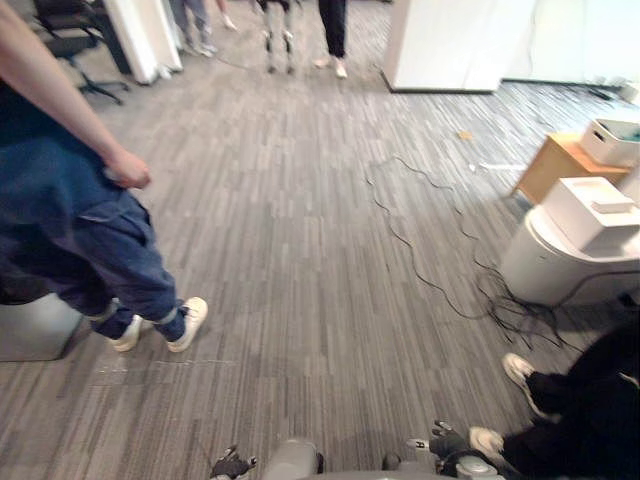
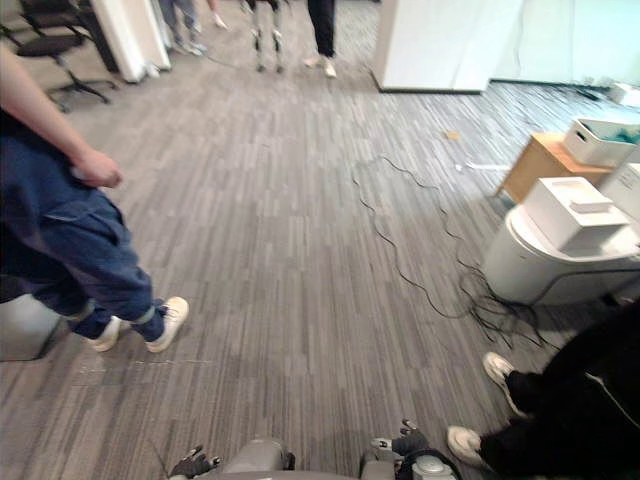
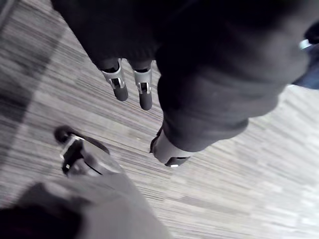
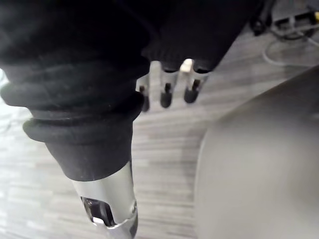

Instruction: Organize washtable

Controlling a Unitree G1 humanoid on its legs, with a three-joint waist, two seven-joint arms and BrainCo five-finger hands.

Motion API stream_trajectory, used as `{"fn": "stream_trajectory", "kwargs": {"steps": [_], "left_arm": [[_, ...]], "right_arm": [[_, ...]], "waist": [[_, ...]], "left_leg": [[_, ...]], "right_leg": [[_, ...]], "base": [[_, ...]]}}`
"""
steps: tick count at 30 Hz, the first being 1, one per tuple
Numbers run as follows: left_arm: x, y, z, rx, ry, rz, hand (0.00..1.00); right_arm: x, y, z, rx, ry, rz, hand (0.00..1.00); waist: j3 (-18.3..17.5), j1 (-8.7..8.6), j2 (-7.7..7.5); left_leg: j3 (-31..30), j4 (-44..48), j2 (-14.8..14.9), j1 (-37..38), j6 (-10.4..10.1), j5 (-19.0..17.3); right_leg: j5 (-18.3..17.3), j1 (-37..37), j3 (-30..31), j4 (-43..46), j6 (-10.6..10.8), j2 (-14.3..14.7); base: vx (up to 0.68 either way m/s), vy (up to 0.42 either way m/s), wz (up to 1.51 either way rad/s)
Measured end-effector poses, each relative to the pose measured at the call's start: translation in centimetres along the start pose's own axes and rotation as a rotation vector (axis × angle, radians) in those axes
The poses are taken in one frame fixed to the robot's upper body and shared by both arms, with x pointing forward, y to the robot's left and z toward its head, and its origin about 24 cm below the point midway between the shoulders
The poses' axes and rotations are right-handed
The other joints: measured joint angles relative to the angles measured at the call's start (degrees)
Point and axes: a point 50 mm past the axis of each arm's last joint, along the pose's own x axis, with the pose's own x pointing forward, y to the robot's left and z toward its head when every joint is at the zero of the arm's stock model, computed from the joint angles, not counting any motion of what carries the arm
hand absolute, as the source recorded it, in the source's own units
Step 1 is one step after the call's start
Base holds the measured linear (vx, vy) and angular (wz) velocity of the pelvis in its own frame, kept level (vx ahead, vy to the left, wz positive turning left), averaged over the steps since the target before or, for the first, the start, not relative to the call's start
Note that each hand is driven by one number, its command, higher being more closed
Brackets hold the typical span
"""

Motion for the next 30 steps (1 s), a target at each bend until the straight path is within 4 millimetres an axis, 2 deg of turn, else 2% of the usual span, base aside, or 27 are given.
{"fn": "stream_trajectory", "kwargs": {"steps": [1, 2, 5, 7, 8, 12, 14, 15, 25, 28, 30], "left_arm": [[0.0, 0.4, -0.1, 0.007, 0.006, 0.008, 0.00], [0.0, 1.0, -0.4, 0.017, 0.022, 0.022, 0.00], [-0.2, 1.3, -1.5, 0.031, 0.058, 0.029, 0.00], [-0.3, 1.3, -1.9, 0.064, 0.072, 0.029, 0.00], [-0.3, 1.3, -1.9, 0.078, 0.073, 0.024, 0.00], [-0.3, 0.9, -2.4, 0.103, 0.094, 0.014, 0.00], [-0.4, 0.9, -2.6, 0.101, 0.101, 0.015, 0.00], [-0.5, 3.4, -2.0, 0.154, 0.086, 0.084, 0.00], [-0.4, 3.3, -1.9, 0.182, 0.083, 0.078, 0.00], [-0.3, 3.0, -1.6, 0.248, 0.076, 0.065, 0.00], [-0.2, 2.7, -1.4, 0.277, 0.073, 0.054, 0.00]], "right_arm": [[-0.1, 0.2, -0.4, 0.024, 0.010, -0.001, 0.00], [-0.2, 0.4, -0.9, 0.070, 0.025, -0.004, 0.00], [-0.4, -0.2, -1.9, 0.173, 0.052, -0.032, 0.00], [-0.5, -0.3, -2.3, 0.196, 0.059, -0.037, 0.00], [-0.5, -0.3, -2.3, 0.196, 0.060, -0.037, 0.00], [-0.6, -0.4, -2.8, 0.192, 0.068, -0.041, 0.00], [-0.6, -0.5, -2.8, 0.189, 0.066, -0.043, 0.00], [-0.6, 2.2, -2.9, 0.206, 0.086, 0.025, 0.00], [-0.6, 2.1, -2.8, 0.204, 0.080, 0.024, 0.00], [-0.6, 2.0, -2.8, 0.202, 0.079, 0.021, 0.00], [-0.5, 1.7, -2.6, 0.199, 0.074, 0.017, 0.00]], "waist": [[-0.6, -0.18, -0.82], [-1.3, -0.69, -1.79], [-2.6, -0.64, -1.36], [-3.7, -0.68, -1.11], [-4.2, -0.70, -1.35], [-5.7, -1.11, 0.03], [-6.1, -1.71, 0.18], [-4.8, -2.16, -6.18], [-4.8, -2.30, -6.04], [-4.8, -2.38, -5.66], [-4.4, -2.49, -5.10]], "left_leg": [[0.3, -1.1, -0.6, 0.3, 0.6, 0.6], [1.1, -2.7, -1.6, 0.9, 1.4, 1.2], [4.4, -9.2, -2.9, 5.4, 3.8, 2.9], [5.7, -12.7, -3.6, 7.6, 4.4, 3.9], [5.7, -13.5, -3.7, 8.3, 4.4, 4.1], [5.0, -15.4, -4.2, 12.3, 4.1, 4.5], [5.0, -14.7, -4.4, 14.2, 3.4, 4.9], [4.2, -29.1, -6.3, 16.5, 4.4, 14.5], [3.7, -30.0, -6.4, 15.2, 4.2, 14.4], [3.1, -30.0, -6.5, 15.2, 4.4, 14.6], [3.1, -29.8, -6.3, 15.1, 4.3, 14.2]], "right_leg": [[1.0, 0.5, 0.4, -1.7, -0.6, -0.2], [4.0, 1.3, 1.7, -4.5, -1.0, -1.1], [5.7, 2.7, 1.6, -6.2, -0.7, -2.7], [5.7, 2.8, 1.6, -6.4, -0.7, -3.3], [5.7, 2.9, 1.6, -6.4, -0.7, -3.3], [5.7, 5.1, 0.8, -6.4, -0.7, -3.2], [5.8, 6.5, -0.6, -5.9, -0.7, -3.5], [-0.2, 7.4, -4.9, -4.4, 2.2, -8.1], [-0.9, 5.9, -5.5, -4.1, 2.1, -8.0], [-0.9, 6.6, -6.6, -4.4, 2.0, -7.9], [-1.4, 6.5, -7.1, -3.6, 1.2, -7.6]], "base": [[0.17, 0.127, -0.16], [0.18, 0.152, -0.22], [0.16, 0.141, -0.45], [0.18, 0.102, -0.43], [0.19, 0.085, -0.33], [0.20, 0.069, -0.17], [0.15, 0.041, -0.07], [0.00, 0.000, 0.00], [-0.02, -0.027, 0.02], [0.08, -0.031, 0.12], [0.08, -0.061, 0.09]]}}
